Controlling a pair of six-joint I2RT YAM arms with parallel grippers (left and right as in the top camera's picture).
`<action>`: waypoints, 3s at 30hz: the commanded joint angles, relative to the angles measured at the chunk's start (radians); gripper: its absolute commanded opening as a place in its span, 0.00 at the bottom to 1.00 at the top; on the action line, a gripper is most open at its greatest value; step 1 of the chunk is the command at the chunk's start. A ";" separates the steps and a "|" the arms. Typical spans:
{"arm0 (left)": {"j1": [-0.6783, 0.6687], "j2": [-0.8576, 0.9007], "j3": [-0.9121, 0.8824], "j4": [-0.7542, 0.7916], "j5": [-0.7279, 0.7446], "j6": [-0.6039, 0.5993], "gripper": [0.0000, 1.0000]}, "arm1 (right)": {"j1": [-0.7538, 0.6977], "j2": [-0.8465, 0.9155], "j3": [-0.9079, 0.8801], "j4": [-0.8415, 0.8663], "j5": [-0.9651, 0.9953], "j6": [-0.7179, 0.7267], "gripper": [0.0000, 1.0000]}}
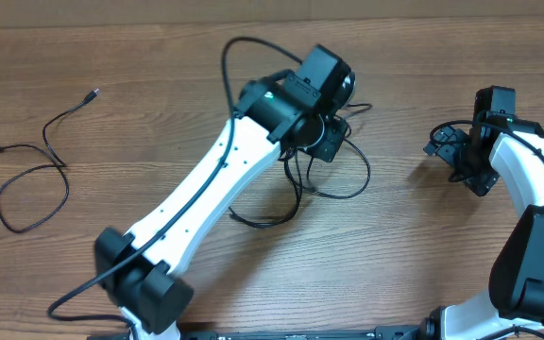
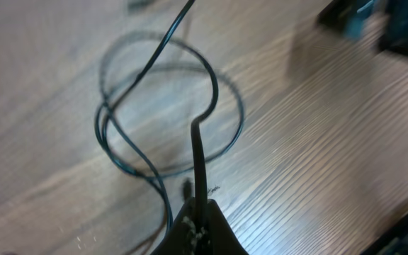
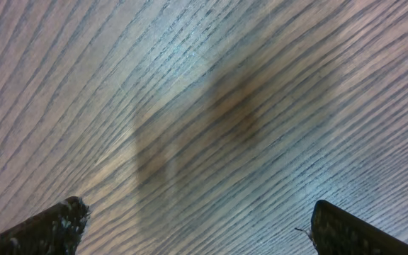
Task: Untangle cables
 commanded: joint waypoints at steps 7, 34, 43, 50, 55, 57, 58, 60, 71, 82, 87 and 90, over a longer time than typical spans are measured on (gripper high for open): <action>0.000 -0.204 0.184 0.068 -0.009 0.081 0.04 | -0.001 0.003 -0.003 0.003 0.010 0.010 1.00; 0.000 -0.224 0.187 -0.116 -0.232 0.108 0.04 | -0.001 0.003 -0.003 0.003 0.010 0.010 1.00; 0.000 -0.045 0.187 -0.225 -0.259 0.033 0.07 | -0.001 0.003 -0.003 0.003 0.010 0.010 1.00; 0.000 0.115 0.187 -0.250 -0.167 0.030 0.09 | -0.001 0.003 -0.003 0.003 0.010 0.010 1.00; 0.000 0.215 0.187 -0.250 -0.127 0.034 0.15 | -0.001 0.003 -0.003 0.003 0.010 0.010 1.00; 0.000 0.244 0.187 -0.250 -0.112 0.034 0.24 | -0.001 0.003 -0.003 0.003 0.010 0.010 1.00; 0.000 0.255 0.187 -0.250 -0.101 0.034 0.31 | -0.001 0.003 -0.003 0.003 0.010 0.010 1.00; 0.001 0.276 0.187 -0.250 -0.069 0.034 0.49 | -0.001 0.003 -0.003 0.003 0.010 0.010 1.00; 0.001 0.290 0.187 -0.284 0.072 0.046 1.00 | -0.001 0.003 -0.003 0.003 0.010 0.010 1.00; -0.008 0.292 0.132 -0.319 0.071 -0.158 1.00 | -0.001 0.003 -0.003 0.003 0.010 0.010 1.00; -0.008 0.293 0.087 -0.292 0.071 -0.204 1.00 | -0.001 0.003 -0.003 0.003 0.010 0.010 1.00; -0.008 0.293 0.049 -0.267 0.076 -0.263 1.00 | -0.001 0.003 -0.003 0.003 0.010 0.010 1.00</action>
